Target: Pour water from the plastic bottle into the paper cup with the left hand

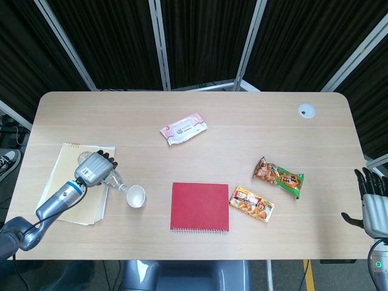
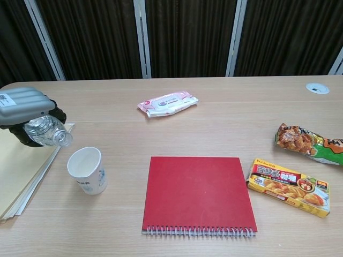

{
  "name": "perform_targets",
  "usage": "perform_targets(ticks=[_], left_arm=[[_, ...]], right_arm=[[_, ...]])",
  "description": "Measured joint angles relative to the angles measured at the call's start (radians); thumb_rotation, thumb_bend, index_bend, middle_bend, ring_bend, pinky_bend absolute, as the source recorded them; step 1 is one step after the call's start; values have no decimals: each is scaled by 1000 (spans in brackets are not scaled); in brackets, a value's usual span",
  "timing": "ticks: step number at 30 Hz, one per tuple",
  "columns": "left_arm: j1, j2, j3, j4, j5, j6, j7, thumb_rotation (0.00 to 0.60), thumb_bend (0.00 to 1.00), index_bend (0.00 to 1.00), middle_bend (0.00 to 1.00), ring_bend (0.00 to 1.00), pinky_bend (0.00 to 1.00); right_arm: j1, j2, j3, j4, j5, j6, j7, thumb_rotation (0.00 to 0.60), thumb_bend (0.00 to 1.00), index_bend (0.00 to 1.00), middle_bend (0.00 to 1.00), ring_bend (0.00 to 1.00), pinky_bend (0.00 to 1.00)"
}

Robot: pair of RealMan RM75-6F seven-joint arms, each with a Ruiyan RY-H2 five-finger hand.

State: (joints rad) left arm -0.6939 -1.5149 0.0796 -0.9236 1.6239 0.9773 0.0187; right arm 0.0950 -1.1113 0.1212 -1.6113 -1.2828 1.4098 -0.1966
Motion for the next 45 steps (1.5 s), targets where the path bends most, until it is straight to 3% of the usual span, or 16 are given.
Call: perform_targets(ticks=[29,45], left_arm=[[-6,40,-35,-103,-35,-4,186,600,378,595,462,367,369],[0,41,-25,-79,-14,24,132,600,379,595,461,367,367]], right_arm=[[0,4,2,-1,3,-3,5,600,0,0,0,0,0],[-1,4,2,-4,6,-3,-3,600,0,0,0,0,0]])
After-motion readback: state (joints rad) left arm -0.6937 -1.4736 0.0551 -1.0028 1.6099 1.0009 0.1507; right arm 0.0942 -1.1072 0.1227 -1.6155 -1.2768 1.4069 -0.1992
